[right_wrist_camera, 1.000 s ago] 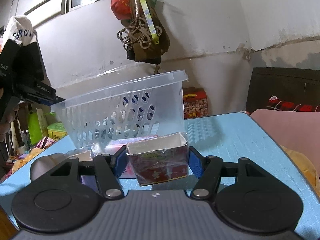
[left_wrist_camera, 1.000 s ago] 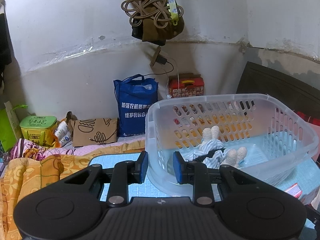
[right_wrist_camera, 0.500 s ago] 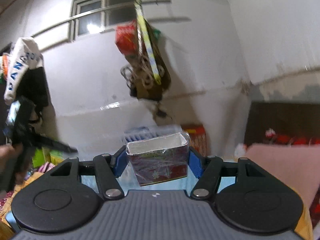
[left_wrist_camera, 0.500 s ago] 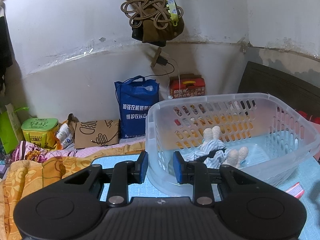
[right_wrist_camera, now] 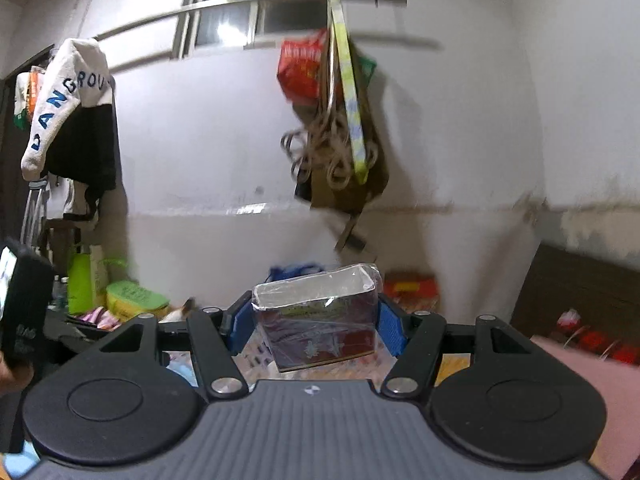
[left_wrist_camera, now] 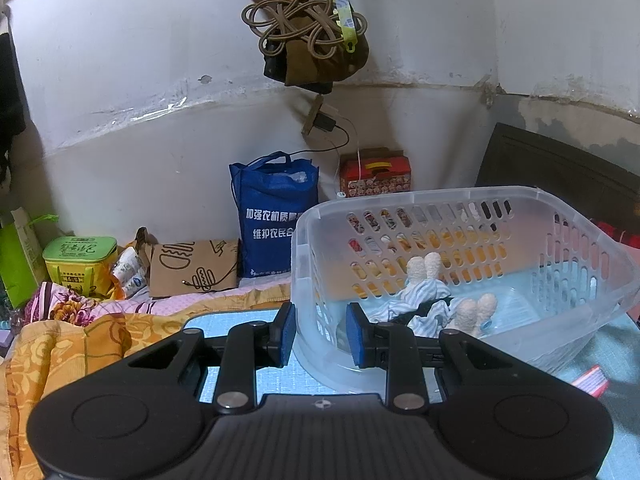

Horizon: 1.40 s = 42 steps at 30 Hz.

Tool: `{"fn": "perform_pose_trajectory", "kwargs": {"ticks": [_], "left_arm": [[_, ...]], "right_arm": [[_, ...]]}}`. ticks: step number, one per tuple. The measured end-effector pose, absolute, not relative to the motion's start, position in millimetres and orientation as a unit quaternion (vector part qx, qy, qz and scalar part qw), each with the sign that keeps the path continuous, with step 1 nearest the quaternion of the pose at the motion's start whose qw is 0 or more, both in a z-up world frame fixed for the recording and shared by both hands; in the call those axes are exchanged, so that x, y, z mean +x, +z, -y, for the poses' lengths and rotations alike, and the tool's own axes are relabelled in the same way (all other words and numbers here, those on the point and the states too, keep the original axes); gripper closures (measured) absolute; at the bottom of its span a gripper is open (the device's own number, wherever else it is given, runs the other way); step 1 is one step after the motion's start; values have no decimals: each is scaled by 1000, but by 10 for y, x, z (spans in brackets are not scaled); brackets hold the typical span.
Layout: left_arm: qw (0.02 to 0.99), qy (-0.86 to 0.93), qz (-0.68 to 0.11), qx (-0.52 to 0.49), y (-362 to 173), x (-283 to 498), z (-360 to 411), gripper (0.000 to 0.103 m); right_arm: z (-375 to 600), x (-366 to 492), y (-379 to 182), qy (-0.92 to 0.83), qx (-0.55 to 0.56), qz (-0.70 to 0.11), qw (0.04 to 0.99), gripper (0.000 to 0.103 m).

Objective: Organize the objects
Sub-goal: 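Grasp the red-and-white tissue box with the right gripper and drop it into the basket, then grasp the clear plastic bottle with the right gripper and drop it into the basket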

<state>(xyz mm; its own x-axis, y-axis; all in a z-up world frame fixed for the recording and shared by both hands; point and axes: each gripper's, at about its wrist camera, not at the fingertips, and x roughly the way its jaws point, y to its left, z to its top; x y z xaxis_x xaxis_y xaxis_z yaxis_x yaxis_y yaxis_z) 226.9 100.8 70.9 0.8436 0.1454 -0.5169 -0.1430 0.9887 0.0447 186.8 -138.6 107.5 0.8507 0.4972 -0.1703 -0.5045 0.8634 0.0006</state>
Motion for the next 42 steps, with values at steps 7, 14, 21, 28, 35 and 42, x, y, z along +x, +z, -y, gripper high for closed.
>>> {"fn": "perform_pose_trajectory", "kwargs": {"ticks": [7,14,21,28,35,42], "left_arm": [[960,71,-271,-3,718,2275,-1030,71],[960,71,-270,-1,711,2274,-1029,71],[960,72,-271,0,709,2274,-1030,71],[960,71,-271,1,707,2279,-1027,71],[960,70,-271,-1,704,2286,-1019,71],[960,72,-269,3,703,2288,-1009,71]], "right_arm": [[1282,2192,894,246,-31,-150,957,37],[1265,2228,785,250,-35,-158,955,37],[1165,2354,792,242,-58,-151,957,9],[1290,2150,805,200,-45,-111,972,0],[1595,1618,623,169,3,-78,982,0],[1674,930,35,156,18,-63,986,0]]}}
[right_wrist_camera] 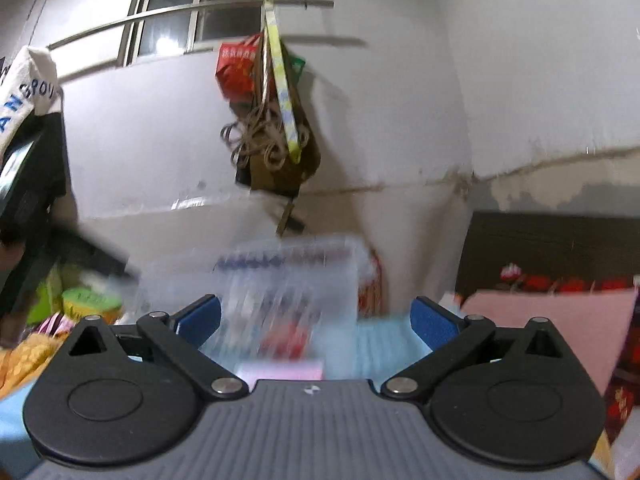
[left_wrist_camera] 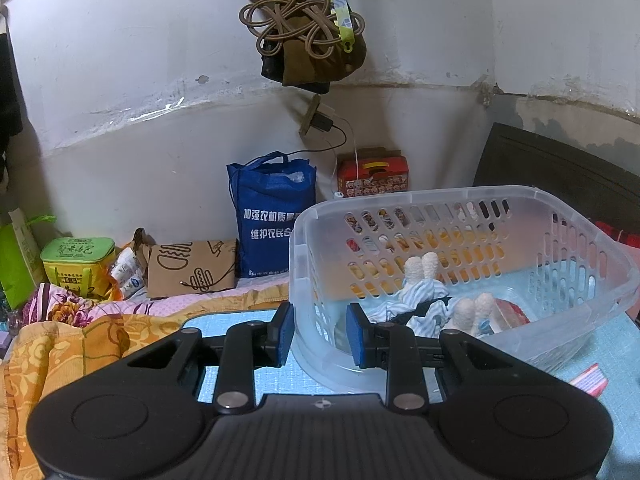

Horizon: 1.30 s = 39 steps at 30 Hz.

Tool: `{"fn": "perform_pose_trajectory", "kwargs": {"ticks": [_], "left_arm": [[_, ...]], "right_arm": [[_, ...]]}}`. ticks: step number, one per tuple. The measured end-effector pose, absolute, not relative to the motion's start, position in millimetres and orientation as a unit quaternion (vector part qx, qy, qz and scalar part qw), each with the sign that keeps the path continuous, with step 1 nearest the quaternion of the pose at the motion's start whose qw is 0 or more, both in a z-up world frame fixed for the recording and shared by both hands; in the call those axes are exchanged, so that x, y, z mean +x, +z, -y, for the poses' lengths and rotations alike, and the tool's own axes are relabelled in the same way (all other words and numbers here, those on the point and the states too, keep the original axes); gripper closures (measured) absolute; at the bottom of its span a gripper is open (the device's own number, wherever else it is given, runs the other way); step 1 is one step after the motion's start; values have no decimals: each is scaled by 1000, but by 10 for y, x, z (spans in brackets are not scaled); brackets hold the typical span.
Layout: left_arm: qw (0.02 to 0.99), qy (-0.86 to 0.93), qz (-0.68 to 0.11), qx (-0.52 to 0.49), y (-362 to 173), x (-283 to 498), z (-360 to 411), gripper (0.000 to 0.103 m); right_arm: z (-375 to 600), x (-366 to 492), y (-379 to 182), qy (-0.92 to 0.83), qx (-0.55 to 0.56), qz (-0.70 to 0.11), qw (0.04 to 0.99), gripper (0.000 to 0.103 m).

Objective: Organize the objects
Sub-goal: 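Grasp the clear plastic bottle with the right gripper and drop it into the basket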

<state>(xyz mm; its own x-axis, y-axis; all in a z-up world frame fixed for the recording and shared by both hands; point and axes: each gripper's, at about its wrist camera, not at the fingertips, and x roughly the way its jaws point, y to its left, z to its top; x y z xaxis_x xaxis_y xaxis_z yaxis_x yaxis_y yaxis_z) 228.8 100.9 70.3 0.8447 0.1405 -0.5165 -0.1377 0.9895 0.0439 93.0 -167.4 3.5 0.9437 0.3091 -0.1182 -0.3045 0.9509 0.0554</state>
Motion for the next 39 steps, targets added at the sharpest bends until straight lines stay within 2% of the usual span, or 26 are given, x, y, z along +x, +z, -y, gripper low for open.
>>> {"fn": "perform_pose_trajectory", "kwargs": {"ticks": [7,17,27,33,37,39], "left_arm": [[960,73,-268,5,699,2280,-990,71],[961,73,-268,4,712,2289,-1006,71],[961,73,-268,5,711,2290,-1000,71],[961,72,-268,5,715,2290,-1001,71],[961,71,-268,4,725,2297,-991,70],[961,71,-268,3,722,2296,-991,70]], "right_arm": [[1550,480,-391,174,58,-86,979,0],[1047,442,-677,214,1,-115,970,0],[892,494,-874,197,-23,-91,976,0],[956,485,-897,198,-39,-77,976,26],[1042,463,-890,211,-35,-76,974,29],[1087,448,-883,214,-29,-75,974,37]]}}
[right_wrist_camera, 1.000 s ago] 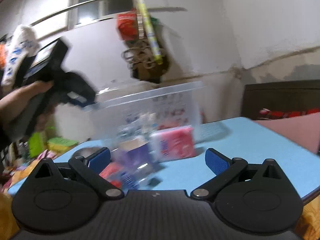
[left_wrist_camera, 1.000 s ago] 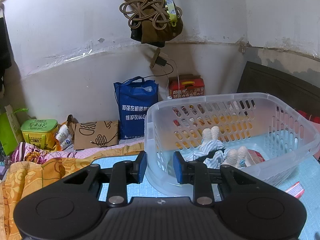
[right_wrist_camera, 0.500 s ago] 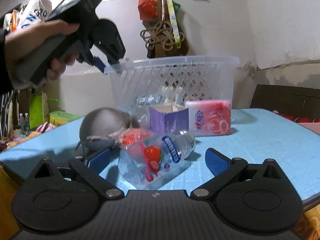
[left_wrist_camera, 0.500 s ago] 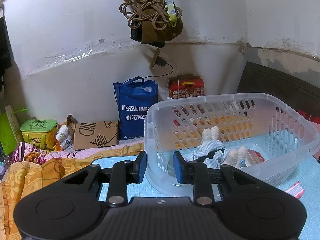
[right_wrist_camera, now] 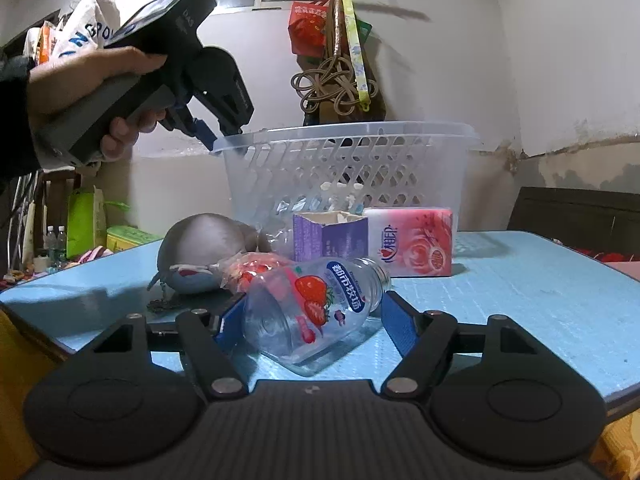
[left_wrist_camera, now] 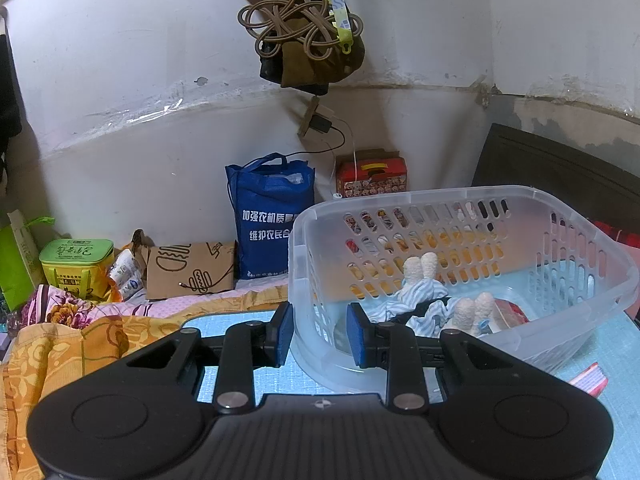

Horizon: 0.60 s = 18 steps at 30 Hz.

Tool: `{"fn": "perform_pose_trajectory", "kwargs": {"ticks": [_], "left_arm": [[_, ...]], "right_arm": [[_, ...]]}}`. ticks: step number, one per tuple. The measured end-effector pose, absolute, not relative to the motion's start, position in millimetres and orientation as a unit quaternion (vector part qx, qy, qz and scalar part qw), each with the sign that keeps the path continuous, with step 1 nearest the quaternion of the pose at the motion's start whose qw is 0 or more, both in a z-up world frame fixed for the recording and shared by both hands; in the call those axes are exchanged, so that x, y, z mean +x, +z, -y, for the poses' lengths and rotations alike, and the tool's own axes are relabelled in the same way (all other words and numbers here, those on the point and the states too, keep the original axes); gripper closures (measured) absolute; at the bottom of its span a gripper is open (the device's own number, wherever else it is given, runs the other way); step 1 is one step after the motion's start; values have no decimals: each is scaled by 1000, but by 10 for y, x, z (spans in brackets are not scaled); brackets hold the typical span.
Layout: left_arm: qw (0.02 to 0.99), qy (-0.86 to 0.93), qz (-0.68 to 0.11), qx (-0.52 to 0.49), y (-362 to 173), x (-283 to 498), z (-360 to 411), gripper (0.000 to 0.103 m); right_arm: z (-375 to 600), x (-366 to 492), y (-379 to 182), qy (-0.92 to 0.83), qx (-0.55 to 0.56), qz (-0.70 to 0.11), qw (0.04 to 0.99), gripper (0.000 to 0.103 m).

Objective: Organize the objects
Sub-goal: 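Grasp the clear plastic bottle with the right gripper and drop it into the basket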

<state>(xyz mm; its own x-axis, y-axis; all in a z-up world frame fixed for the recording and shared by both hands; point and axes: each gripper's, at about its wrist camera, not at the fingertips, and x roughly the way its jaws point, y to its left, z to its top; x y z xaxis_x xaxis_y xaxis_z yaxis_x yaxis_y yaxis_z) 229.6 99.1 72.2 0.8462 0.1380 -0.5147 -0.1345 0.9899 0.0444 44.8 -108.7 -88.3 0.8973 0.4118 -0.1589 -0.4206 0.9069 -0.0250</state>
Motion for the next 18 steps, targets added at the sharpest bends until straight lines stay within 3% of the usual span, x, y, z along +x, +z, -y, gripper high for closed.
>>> {"fn": "perform_pose_trajectory", "kwargs": {"ticks": [18], "left_arm": [[961,73,-267,5,716,2284,-983,71]], "right_arm": [[1543,445,-677,180,-9,-48,982,37]]}}
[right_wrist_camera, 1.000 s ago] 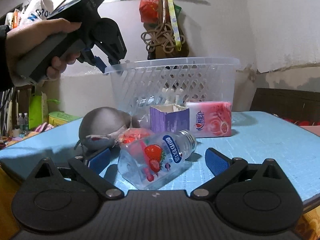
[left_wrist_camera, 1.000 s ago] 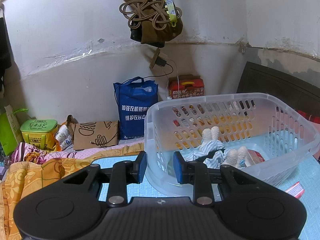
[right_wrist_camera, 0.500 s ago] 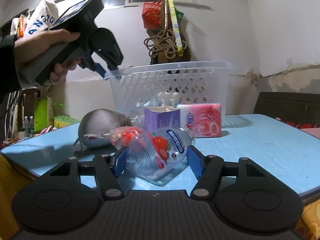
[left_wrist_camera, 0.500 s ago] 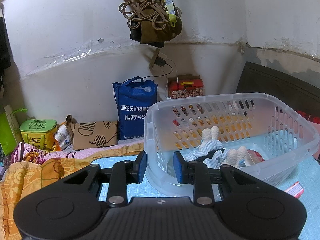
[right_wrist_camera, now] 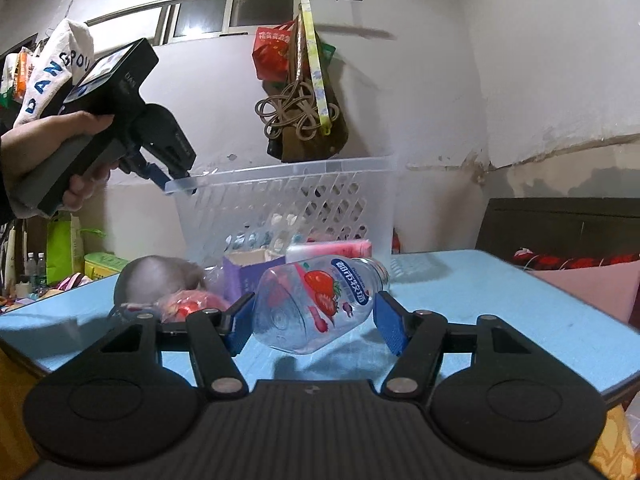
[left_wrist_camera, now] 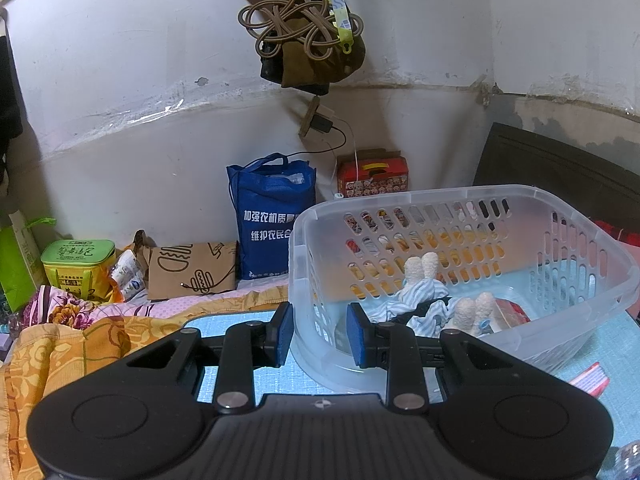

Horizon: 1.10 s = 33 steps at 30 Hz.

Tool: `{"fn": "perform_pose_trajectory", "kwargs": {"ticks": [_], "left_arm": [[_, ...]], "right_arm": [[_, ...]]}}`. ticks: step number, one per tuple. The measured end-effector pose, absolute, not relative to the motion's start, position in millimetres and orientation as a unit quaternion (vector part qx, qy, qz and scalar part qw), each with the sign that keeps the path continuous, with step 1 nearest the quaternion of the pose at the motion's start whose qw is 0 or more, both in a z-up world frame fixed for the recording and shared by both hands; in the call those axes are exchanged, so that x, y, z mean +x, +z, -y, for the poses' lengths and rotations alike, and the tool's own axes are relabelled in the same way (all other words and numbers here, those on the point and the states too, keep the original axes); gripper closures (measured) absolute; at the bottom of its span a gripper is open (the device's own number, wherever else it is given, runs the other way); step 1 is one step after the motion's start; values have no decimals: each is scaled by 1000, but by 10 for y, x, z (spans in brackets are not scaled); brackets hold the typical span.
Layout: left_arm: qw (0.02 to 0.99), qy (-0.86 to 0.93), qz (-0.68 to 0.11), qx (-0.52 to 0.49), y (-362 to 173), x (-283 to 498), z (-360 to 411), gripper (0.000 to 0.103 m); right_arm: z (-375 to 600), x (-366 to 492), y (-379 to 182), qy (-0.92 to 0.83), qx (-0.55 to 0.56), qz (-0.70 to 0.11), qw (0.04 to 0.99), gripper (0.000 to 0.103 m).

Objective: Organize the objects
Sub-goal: 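Grasp the clear plastic bottle with the right gripper and drop it into the basket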

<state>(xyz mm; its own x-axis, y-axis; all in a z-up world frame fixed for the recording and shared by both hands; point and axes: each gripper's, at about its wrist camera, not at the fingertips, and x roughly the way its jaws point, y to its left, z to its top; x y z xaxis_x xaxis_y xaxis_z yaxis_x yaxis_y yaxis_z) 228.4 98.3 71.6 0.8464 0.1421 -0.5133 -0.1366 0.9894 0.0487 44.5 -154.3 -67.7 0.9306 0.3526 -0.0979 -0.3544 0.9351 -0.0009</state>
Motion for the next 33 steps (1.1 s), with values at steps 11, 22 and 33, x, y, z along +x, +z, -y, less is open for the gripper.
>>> {"fn": "perform_pose_trajectory", "kwargs": {"ticks": [11,22,33], "left_arm": [[961,72,-268,4,707,2278,-986,71],[960,74,-268,6,685,2275,-975,71],[961,70,-268,3,688,2275,-988,70]], "right_arm": [[1637,588,117,207,-8,29,978,37],[1323,1761,999,225,-21,6,974,37],[895,2427,817,216,-77,-99,968,11]]}}
